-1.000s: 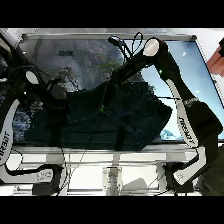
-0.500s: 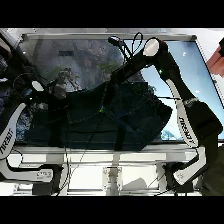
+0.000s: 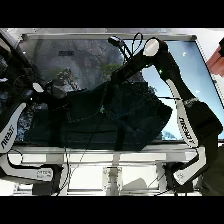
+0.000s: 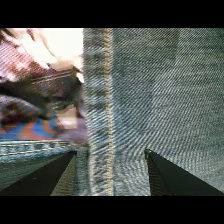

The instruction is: Fold the clothes and pants, and hang the long-sleeved shirts on hangers.

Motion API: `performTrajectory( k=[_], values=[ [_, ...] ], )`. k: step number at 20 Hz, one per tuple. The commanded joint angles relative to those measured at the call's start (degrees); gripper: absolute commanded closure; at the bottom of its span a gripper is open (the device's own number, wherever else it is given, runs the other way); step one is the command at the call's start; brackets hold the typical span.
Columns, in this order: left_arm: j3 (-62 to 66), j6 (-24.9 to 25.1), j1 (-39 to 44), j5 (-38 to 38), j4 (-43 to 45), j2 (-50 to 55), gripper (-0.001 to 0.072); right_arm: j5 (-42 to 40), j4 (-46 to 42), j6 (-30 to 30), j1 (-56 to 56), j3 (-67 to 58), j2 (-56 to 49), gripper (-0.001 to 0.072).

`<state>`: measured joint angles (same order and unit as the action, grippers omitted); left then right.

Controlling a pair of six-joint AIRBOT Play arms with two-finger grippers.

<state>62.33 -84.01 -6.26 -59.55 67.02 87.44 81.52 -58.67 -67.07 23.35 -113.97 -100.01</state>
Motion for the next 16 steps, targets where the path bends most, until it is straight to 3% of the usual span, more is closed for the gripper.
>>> performTrajectory(
  k=[1, 6, 8, 9, 16],
  values=[
    [0.0, 0.0, -1.9, 0.0, -1.2, 0.0, 0.024, 0.0, 0.0, 0.0, 0.0, 0.0, 0.0, 0.0697],
    [0.0, 3.5, -2.0, 0.2, -6.3, 1.4, 0.0241, 0.0, 0.0, 0.0, 0.0, 0.0, 0.0, 0.0696],
    [0.0, 6.0, -2.0, 0.2, -11.3, 2.3, 0.0264, 0.0, 0.0, 0.0, 0.0, 0.0, 0.0, 0.0696],
    [0.0, 6.6, -2.0, 0.2, -12.8, 2.7, 0.0317, 0.0, 0.0, 0.0, 0.0, 0.0, 0.0, 0.0696],
    [0.0, 6.9, -2.0, 0.1, -13.7, 3.0, 0.0371, -0.1, 0.0, 0.0, 0.0, 0.0, 0.0, 0.0697]
  ],
)
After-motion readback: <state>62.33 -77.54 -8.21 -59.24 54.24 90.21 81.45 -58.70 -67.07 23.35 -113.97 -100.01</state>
